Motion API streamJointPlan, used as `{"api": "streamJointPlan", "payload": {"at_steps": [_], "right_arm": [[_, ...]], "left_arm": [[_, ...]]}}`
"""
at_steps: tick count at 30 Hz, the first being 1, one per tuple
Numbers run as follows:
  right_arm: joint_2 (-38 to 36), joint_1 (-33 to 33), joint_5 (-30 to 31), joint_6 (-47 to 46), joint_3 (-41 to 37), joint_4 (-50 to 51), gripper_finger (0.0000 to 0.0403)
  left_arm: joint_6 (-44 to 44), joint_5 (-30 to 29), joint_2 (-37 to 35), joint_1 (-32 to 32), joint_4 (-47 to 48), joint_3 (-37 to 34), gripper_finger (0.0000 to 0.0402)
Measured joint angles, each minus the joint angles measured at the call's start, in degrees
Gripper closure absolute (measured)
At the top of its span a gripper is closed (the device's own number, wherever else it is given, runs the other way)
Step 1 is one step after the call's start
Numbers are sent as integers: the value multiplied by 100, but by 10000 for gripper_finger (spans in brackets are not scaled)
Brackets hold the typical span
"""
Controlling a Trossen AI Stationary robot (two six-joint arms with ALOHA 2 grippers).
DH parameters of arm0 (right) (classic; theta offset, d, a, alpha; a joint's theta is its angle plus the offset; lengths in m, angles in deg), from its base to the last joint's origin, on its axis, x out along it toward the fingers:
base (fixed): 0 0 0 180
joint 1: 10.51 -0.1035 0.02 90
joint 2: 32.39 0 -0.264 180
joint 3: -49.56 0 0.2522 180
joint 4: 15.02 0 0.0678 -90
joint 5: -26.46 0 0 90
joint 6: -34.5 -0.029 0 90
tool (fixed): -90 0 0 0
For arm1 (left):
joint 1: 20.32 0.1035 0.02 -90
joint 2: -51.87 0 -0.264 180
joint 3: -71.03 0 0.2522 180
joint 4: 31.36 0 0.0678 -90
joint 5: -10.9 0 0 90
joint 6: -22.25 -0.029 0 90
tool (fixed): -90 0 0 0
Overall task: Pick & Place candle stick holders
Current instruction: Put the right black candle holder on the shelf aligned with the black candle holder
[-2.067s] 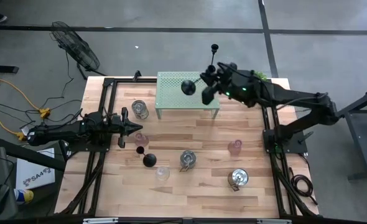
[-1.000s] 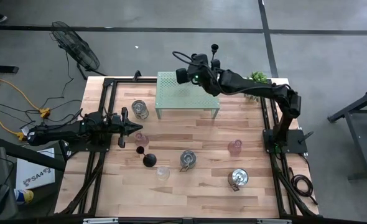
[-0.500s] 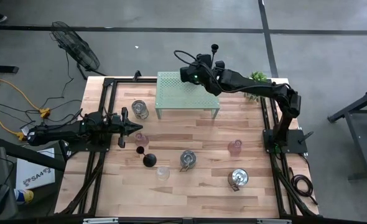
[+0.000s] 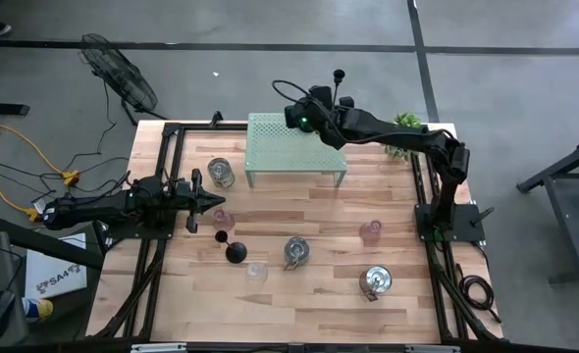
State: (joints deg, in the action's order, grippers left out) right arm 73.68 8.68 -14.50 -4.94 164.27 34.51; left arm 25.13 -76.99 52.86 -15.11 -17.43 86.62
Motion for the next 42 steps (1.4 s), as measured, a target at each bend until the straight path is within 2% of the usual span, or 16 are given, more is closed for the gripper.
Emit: {"api": "streamJointPlan", "payload": {"at_steps": [42], "right_arm": [[17, 75, -390, 26, 0, -55, 382]], "left_arm": [[1, -15, -1, 0, 0, 2, 402]]}}
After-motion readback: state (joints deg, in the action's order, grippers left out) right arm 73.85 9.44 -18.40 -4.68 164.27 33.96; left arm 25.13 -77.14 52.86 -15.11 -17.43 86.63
